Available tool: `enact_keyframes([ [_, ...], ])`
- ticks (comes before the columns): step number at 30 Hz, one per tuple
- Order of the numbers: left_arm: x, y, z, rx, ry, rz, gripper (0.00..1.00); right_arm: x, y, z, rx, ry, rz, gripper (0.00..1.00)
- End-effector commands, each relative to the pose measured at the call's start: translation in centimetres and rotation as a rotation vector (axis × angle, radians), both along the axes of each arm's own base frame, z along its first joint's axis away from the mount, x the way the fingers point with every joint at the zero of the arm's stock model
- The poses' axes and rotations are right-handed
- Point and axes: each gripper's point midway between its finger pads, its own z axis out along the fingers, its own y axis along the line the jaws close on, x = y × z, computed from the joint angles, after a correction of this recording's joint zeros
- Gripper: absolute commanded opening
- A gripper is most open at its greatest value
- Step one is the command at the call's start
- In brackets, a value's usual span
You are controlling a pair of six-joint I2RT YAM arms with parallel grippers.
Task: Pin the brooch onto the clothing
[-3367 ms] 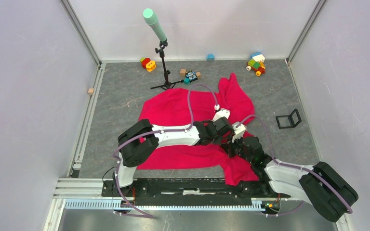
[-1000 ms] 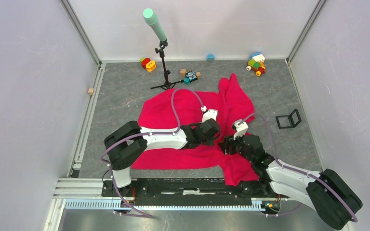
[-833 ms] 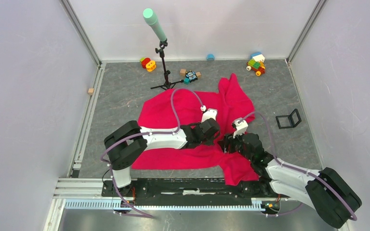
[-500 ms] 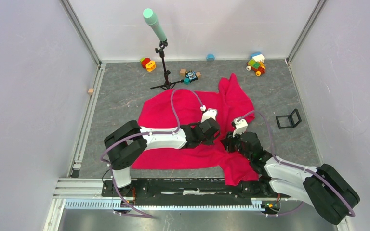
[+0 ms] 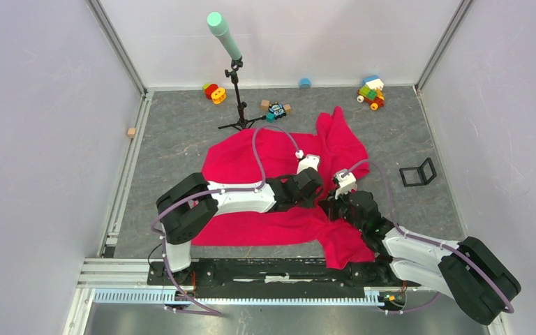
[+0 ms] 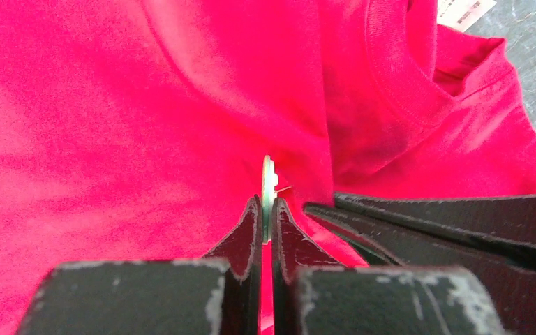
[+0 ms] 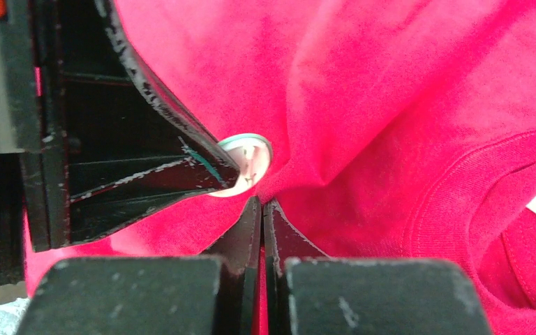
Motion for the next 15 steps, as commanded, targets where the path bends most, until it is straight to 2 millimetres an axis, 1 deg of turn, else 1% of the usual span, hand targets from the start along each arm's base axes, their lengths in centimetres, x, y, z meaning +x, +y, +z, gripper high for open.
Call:
enact_keyframes([
  [1,0.5,-1.1,0.8,-0.021,-0.001,-0.005,0.02,0.1,1.3,1.6,0.019,-0.074,0.08,0.0],
  [6,0.5,-1.2,0.6,-0.013,0.006,-0.016,0.02,-0.2,1.4,1.1,-0.002,-0.068,0.099,0.0],
  [10,0.4,-0.6,0.3,0.015,0.005,-0.01,0.02,0.2,0.5,0.8,-0.034,-0.069,0.051,0.0],
  [15,0.3,-0.4,-0.1,0.046,0.01,-0.029,0.02,0.2,0.5,1.2,-0.047,-0.097,0.069,0.0],
])
